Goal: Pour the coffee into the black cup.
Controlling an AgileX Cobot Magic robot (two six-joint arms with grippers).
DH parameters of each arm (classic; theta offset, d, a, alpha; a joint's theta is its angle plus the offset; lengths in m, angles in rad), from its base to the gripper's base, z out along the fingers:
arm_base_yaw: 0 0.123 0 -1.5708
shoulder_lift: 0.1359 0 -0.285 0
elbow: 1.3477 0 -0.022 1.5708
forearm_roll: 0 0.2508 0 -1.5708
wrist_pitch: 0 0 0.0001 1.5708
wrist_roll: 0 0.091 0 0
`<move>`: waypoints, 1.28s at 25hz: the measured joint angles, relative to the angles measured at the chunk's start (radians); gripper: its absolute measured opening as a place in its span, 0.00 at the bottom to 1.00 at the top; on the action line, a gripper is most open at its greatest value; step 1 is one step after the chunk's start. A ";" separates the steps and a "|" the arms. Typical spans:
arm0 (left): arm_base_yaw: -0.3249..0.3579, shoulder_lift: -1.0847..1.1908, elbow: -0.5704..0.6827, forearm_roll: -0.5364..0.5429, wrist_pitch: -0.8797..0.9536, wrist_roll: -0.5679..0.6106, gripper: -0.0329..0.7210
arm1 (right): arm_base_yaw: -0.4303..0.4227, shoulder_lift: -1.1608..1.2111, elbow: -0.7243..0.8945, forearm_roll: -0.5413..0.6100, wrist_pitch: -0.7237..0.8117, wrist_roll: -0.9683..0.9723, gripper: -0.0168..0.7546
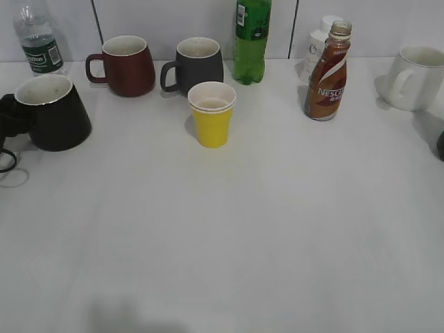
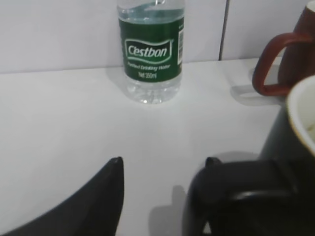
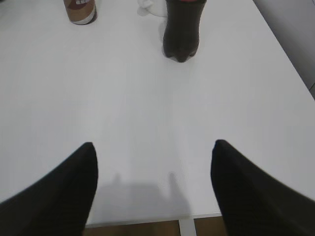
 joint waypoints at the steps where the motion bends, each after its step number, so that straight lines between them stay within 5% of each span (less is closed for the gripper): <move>1: 0.000 0.008 -0.012 0.013 -0.001 0.000 0.55 | 0.000 0.000 0.000 0.000 0.000 0.000 0.75; 4: 0.001 0.033 -0.042 0.069 -0.005 0.000 0.45 | 0.000 0.000 0.000 0.000 0.000 0.000 0.75; 9: 0.001 0.046 -0.052 0.123 -0.027 -0.005 0.12 | 0.000 0.000 0.000 0.000 0.000 0.000 0.75; 21: -0.012 0.019 -0.038 0.137 -0.062 -0.008 0.11 | 0.000 0.000 0.000 0.000 0.000 0.000 0.75; 32: -0.140 -0.081 -0.035 0.240 -0.172 -0.168 0.10 | 0.000 0.000 0.000 0.000 0.000 0.000 0.75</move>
